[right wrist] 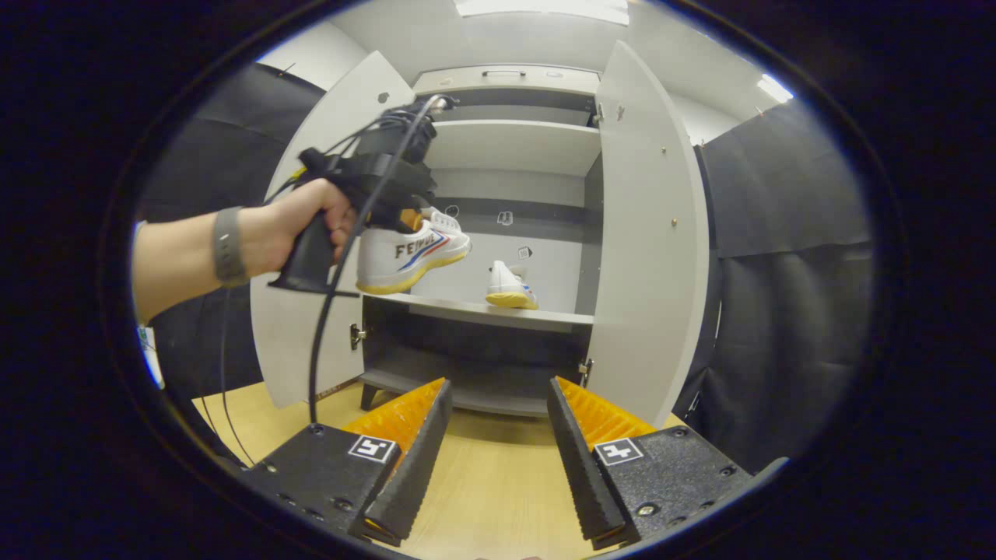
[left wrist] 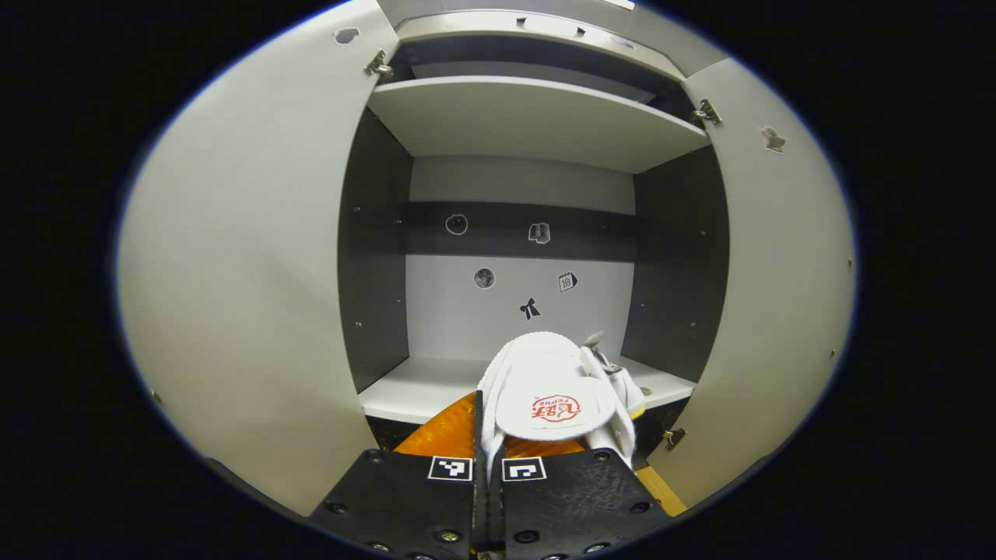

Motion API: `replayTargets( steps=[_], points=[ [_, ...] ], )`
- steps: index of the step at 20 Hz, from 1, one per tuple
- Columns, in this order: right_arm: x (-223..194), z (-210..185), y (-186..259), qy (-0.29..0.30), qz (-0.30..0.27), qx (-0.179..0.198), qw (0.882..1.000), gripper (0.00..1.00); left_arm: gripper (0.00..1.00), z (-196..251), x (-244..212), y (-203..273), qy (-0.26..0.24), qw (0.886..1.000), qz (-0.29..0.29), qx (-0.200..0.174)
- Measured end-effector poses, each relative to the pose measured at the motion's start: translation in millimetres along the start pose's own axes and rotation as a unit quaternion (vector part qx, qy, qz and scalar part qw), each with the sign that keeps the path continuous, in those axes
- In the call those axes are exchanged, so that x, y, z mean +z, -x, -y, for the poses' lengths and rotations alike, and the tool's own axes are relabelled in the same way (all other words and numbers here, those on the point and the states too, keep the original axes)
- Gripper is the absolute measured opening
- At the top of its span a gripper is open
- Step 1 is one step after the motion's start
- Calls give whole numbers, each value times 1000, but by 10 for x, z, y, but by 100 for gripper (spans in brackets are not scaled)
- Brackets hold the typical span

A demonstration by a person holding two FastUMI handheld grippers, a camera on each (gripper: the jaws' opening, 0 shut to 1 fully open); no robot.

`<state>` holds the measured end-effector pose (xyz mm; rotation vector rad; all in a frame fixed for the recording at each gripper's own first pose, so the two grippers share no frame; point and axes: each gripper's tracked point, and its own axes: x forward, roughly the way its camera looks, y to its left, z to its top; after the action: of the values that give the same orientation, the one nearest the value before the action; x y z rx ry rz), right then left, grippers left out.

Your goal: Grab one shoe with the right hand and put it into the shoe cabinet, grab the other shoe with the left hand and put it into the shoe cabinet; then close the right door with the right hand and the left door with the left hand.

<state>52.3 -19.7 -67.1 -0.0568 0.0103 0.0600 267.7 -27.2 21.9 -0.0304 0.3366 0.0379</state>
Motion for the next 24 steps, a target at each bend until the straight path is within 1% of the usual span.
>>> replayTargets(
  steps=[1, 3, 6, 9, 10, 11, 12, 16, 17, 18, 19, 20, 21, 22, 23, 24],
  points=[
    [-18, 10, 9, -2, -2, -2, 1000, 78, 0, -3, 3, -188, 8, 1000, -26, 0],
    [-40, 63, 38, -5, -5, -12, 1000, 78, 0, -67, -133, -608, 18, 997, -71, 3],
    [-134, 152, 37, -9, -16, -26, 999, 78, 0, -192, -289, -1066, 7, 991, -125, 41],
    [-221, 258, -1, -11, -26, -41, 999, 78, 0, -262, -311, -1407, -9, 988, -139, 61],
    [-244, 286, -15, -11, -29, -45, 999, 78, 0, -271, -309, -1466, -12, 988, -141, 61],
    [-263, 304, -27, -12, -32, -47, 998, 82, 0, -264, -326, -1518, -10, 987, -148, 60],
    [-276, 329, -42, -13, -33, -50, 998, 78, 0, -262, -363, -1571, -5, 985, -160, 58],
    [-271, 381, -116, -14, -32, -57, 998, 78, 0, -342, -583, -1654, 2, 976, -211, 62],
    [-272, 393, -139, -15, -32, -58, 998, 78, 0, -331, -590, -1667, 11, 975, -214, 58],
    [-281, 402, -165, -17, -32, -59, 998, 78, 10, -319, -584, -1699, 20, 975, -215, 55],
    [-292, 402, -186, -19, -35, -59, 997, 78, 0, -316, -608, -1686, 24, 974, -219, 53],
    [-303, 393, -204, -21, -36, -57, 997, 82, 2, -296, -605, -1681, 29, 974, -222, 45],
    [-313, 386, -211, -21, -37, -57, 997, 79, 9, -287, -600, -1679, 28, 974, -221, 43],
    [-309, 380, -222, -20, -36, -57, 998, 78, 34, -316, -595, -1672, 24, 974, -221, 49],
    [-306, 374, -231, -17, -36, -56, 998, 78, 32, -330, -610, -1646, 24, 973, -226, 52],
    [-306, 361, -241, -15, -36, -55, 998, 78, 48, -337, -619, -1620, 27, 971, -231, 51]
  ],
)
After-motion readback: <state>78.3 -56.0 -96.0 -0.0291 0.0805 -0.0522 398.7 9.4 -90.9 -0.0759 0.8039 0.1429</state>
